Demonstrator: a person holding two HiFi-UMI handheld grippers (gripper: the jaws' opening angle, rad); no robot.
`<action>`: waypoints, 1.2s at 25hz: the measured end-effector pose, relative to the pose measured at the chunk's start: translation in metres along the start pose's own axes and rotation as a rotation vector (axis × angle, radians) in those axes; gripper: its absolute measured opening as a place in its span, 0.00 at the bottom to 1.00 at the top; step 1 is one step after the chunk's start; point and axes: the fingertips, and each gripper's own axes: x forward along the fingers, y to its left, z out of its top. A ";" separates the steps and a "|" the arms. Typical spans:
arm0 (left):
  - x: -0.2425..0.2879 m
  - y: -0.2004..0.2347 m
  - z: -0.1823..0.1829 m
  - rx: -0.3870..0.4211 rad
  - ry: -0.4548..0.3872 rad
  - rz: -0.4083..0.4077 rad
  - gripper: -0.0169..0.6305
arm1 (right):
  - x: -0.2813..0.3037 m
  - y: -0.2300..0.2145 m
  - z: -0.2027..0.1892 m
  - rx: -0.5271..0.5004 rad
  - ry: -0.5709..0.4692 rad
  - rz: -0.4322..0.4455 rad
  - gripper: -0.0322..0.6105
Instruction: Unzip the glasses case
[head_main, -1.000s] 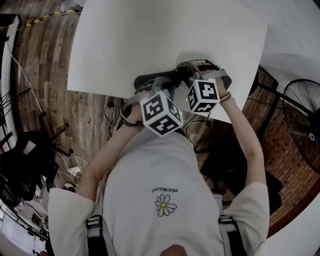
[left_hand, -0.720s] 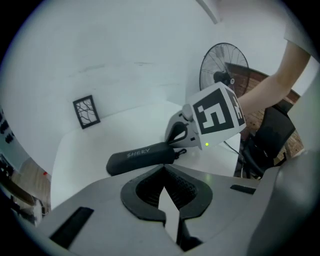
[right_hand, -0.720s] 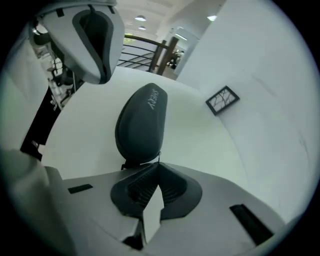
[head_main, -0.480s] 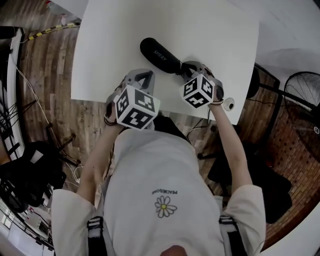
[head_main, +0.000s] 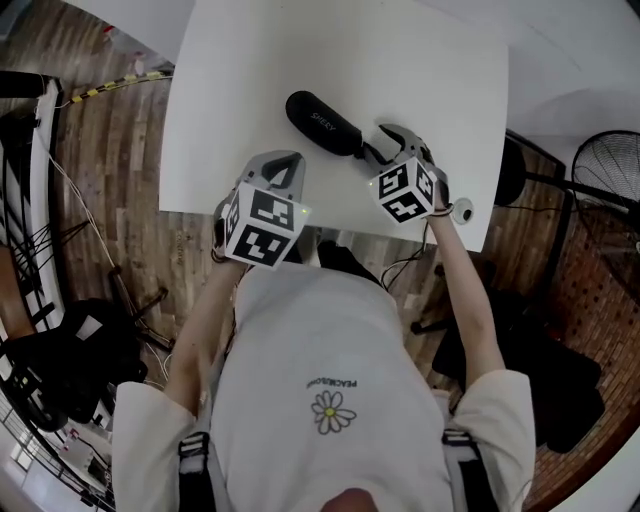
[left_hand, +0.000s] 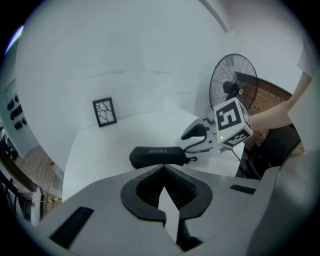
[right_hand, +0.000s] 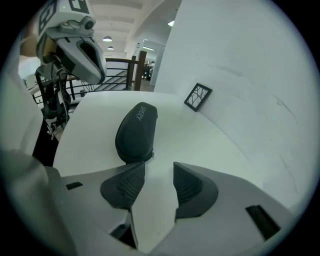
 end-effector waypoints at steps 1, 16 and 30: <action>-0.005 0.004 0.009 -0.005 -0.036 0.004 0.05 | -0.008 -0.004 0.004 0.007 -0.013 -0.013 0.30; -0.106 0.049 0.197 -0.175 -0.782 0.095 0.05 | -0.186 -0.102 0.118 0.365 -0.513 -0.439 0.22; -0.147 0.032 0.196 -0.048 -0.979 0.197 0.05 | -0.242 -0.080 0.098 0.545 -0.700 -0.597 0.06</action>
